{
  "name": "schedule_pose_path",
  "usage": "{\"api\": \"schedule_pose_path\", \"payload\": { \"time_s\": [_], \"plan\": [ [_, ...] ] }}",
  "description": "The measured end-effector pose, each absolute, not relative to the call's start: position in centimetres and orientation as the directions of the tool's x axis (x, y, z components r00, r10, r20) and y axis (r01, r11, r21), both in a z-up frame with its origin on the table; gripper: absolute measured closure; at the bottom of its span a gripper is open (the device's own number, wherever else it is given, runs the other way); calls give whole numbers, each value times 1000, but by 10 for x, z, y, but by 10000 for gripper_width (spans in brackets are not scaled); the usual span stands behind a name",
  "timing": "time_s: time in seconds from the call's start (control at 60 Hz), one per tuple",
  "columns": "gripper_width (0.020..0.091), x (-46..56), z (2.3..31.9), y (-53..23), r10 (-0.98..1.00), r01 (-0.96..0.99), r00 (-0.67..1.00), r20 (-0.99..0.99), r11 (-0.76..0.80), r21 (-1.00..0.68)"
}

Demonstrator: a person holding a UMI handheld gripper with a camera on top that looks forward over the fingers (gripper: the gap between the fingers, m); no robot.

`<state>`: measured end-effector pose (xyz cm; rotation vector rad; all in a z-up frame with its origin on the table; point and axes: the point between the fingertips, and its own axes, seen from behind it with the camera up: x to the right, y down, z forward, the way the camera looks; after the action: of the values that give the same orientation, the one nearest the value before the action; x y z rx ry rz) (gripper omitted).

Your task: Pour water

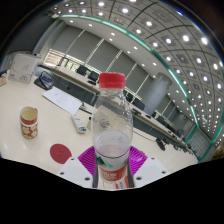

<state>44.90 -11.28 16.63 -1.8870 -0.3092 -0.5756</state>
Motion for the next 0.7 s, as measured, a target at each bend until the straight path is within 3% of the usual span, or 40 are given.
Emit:
{"api": "schedule_pose_path", "payload": {
  "time_s": [0.2,0.317,0.483,0.617,0.7],
  "plan": [
    [701,391,208,-70,-14,838,451,893,-337,-429],
    [703,355,208,-44,23,950,141,990,-284,-129],
    [703,322,193,-23,62,944,-250,966,-205,258],
    [702,307,182,-13,79,886,-428,900,-157,436],
    [702,310,177,-11,90,875,-447,890,-160,456]
  ]
}}
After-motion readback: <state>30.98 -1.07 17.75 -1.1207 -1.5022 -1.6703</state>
